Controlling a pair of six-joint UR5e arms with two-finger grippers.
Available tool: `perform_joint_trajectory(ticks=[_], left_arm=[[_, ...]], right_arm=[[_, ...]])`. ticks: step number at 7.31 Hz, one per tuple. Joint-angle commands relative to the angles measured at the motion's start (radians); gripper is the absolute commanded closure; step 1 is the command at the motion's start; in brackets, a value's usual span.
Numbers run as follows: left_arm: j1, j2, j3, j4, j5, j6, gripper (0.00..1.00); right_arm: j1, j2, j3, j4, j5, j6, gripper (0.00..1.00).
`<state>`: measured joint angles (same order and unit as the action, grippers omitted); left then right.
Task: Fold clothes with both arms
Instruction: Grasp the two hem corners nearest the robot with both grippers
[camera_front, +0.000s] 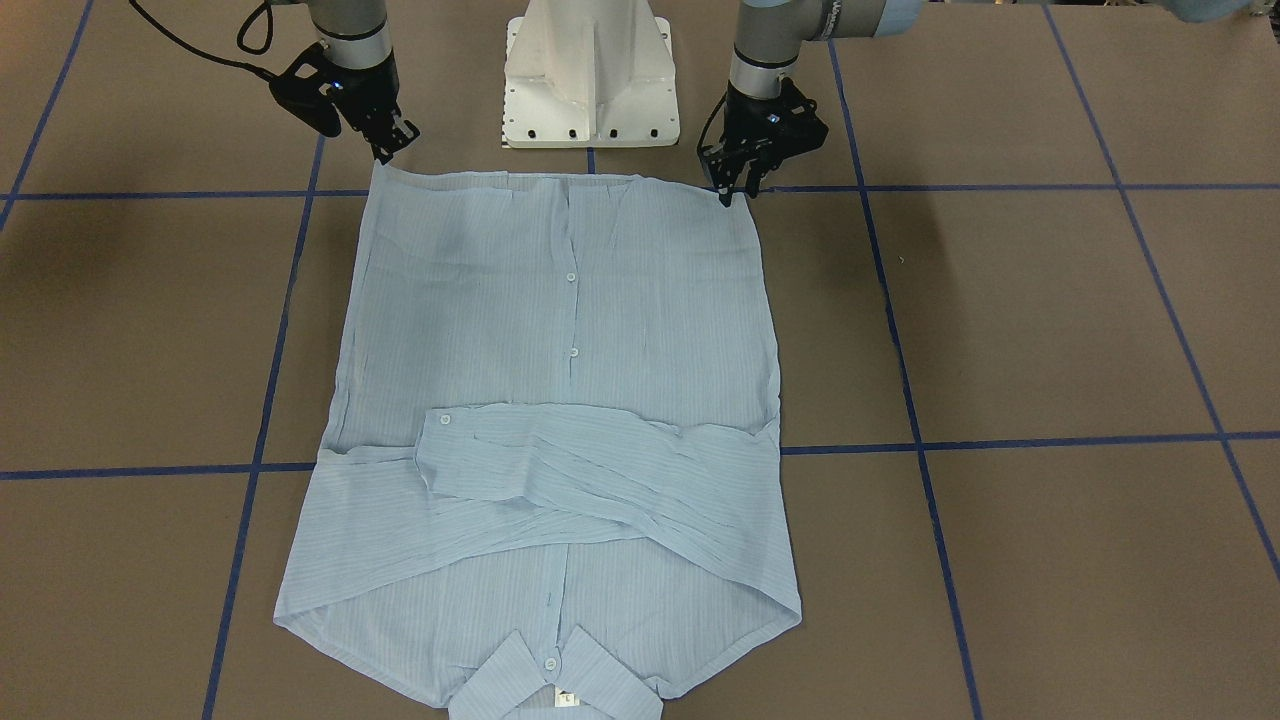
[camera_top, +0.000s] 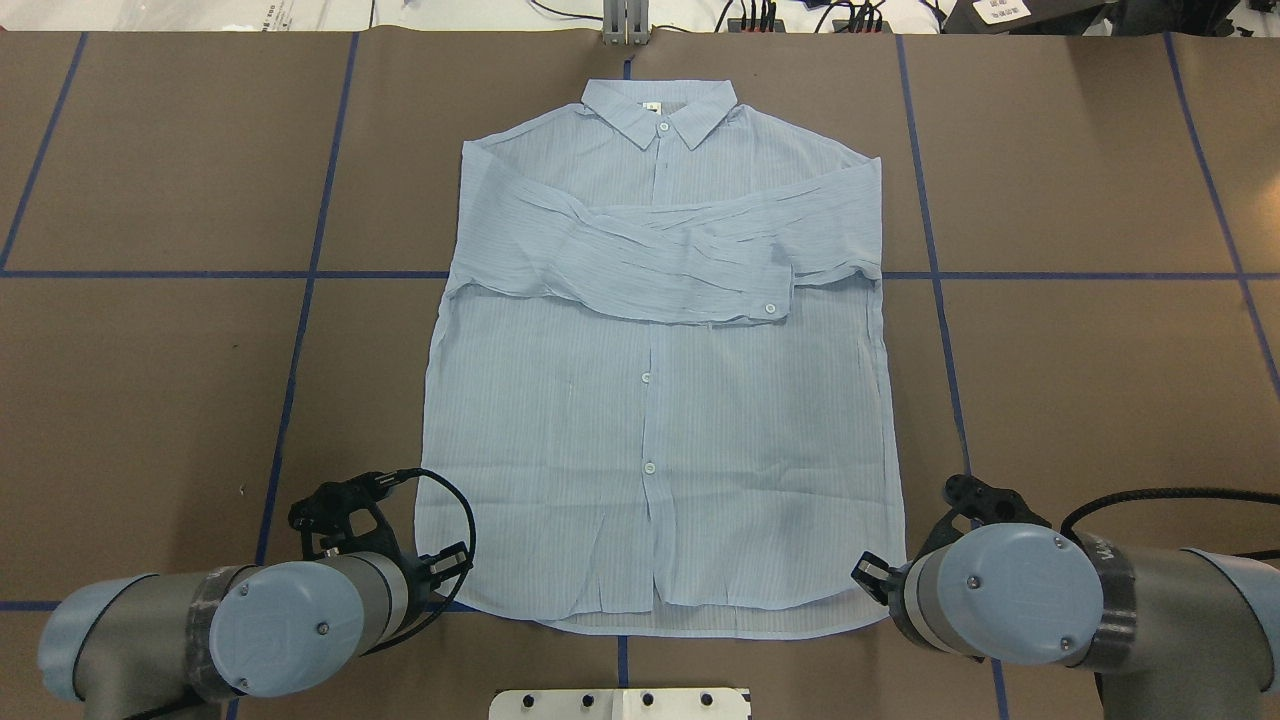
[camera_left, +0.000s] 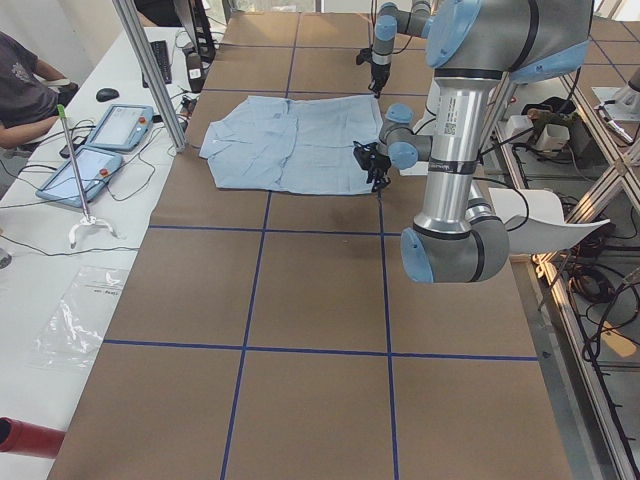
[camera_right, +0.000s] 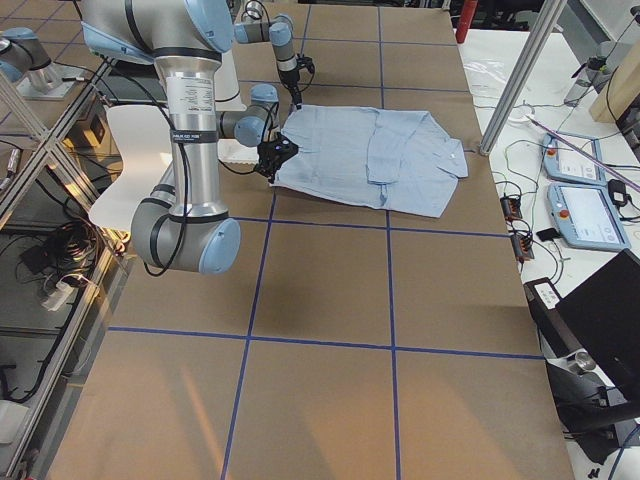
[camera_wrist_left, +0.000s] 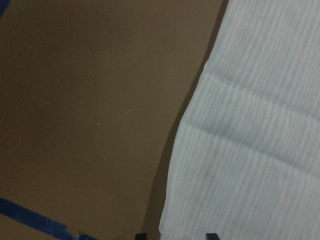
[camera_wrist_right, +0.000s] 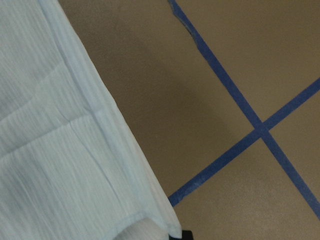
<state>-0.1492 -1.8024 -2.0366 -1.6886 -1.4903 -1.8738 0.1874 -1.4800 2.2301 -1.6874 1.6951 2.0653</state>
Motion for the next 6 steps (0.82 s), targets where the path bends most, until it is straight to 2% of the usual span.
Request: perform_joint_trajectory(ticks=[1,2,4,5,6], left_arm=[[0.007,0.001,0.002,0.001,0.005,-0.008,0.84],[0.01,0.003,0.002,0.003,0.004,-0.008,1.0],[0.01,-0.008,-0.01,0.05,0.001,-0.01,1.0],[0.007,-0.015,-0.058,0.093,-0.004,-0.01,1.0],[0.004,-0.002,-0.162,0.124,-0.008,-0.011,1.0]], right_arm=[[0.001,0.0,0.0,0.0,0.0,-0.001,1.0],[0.001,0.001,-0.001,0.0,0.0,-0.001,1.0],[0.001,0.004,0.0,0.0,0.0,-0.001,1.0],[0.004,0.006,0.006,0.0,0.001,0.001,1.0],[0.015,-0.006,0.051,0.0,0.002,0.002,1.0]])
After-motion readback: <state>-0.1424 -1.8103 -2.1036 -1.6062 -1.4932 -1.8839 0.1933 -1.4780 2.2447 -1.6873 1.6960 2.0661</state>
